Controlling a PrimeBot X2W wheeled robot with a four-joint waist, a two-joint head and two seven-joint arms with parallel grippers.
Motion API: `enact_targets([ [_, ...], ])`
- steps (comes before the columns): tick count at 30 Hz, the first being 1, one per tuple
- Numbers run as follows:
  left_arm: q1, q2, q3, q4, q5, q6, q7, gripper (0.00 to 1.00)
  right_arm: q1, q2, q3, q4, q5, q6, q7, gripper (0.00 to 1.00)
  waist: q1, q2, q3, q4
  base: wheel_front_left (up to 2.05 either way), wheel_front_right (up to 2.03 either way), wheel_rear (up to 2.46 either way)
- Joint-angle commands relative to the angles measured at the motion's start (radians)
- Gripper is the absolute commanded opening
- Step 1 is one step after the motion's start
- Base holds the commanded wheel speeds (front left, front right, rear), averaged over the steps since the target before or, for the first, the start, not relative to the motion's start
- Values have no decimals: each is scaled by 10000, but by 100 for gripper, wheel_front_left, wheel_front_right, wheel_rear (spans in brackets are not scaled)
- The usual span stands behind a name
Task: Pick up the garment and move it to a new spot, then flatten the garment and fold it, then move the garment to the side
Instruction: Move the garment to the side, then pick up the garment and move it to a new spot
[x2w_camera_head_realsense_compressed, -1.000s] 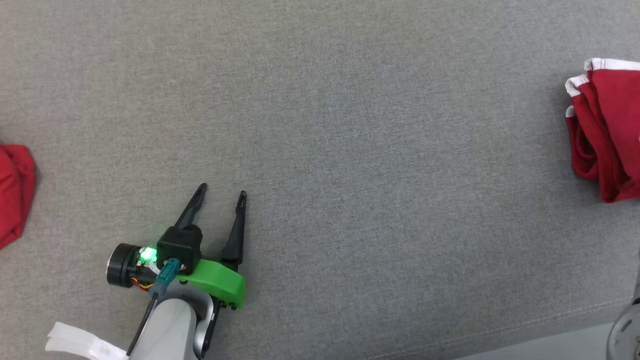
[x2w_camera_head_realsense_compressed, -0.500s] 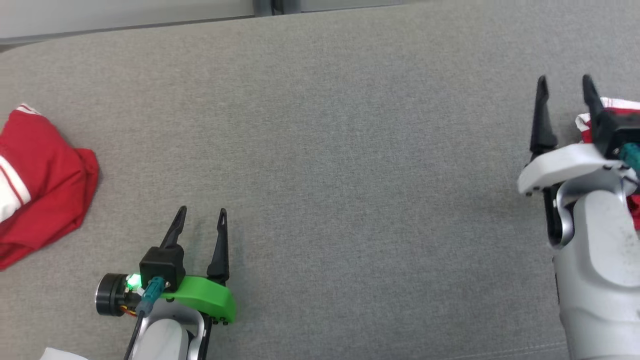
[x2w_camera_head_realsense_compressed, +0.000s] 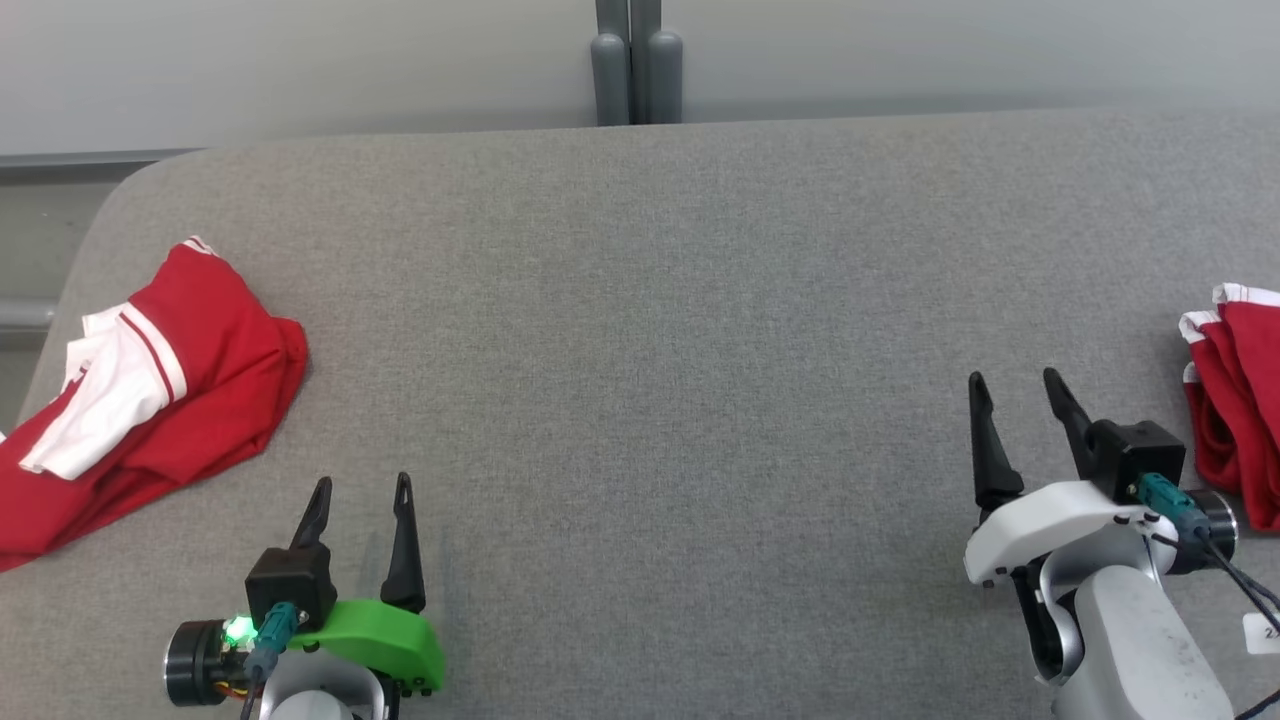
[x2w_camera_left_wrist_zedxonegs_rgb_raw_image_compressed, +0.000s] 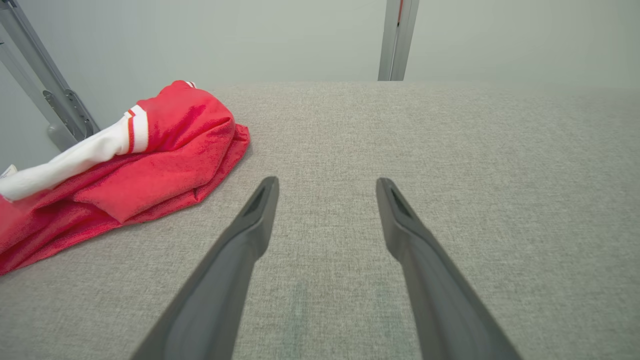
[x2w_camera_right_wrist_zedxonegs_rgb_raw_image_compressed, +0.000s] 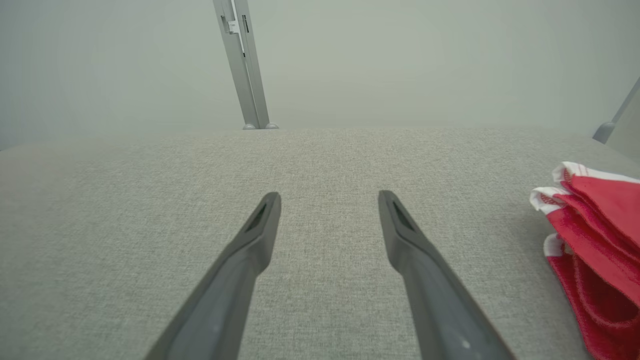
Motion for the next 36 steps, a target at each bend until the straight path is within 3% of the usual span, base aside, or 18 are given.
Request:
enact_targets([
  [1, 170, 20, 100, 43, -86, 89, 9, 100, 245, -21, 106, -32, 207, -12, -31, 100, 0, 0, -362, 132, 0, 0, 0],
  [11, 602, 21, 454, 184, -152, 180, 9, 100, 836, -12, 493, -45, 812, -13, -31, 100, 0, 0, -1020, 107, 0, 0, 0],
  [24, 629, 22, 501, 144, -218, 171, 9, 100, 894, -7, 648, 46, 890, -11, -31, 100, 0, 0, -1014, 258, 0, 0, 0],
  [28, 510, 23, 475, 142, -157, 241, 9, 100, 902, -10, 710, 94, 925, -13, -31, 100, 0, 0, -980, 759, 0, 0, 0],
  [36, 423, 25, 752, 397, -51, 110, 9, 100, 911, -11, 1155, 283, 1140, -11, -31, 100, 0, 0, -989, 2481, 0, 0, 0],
])
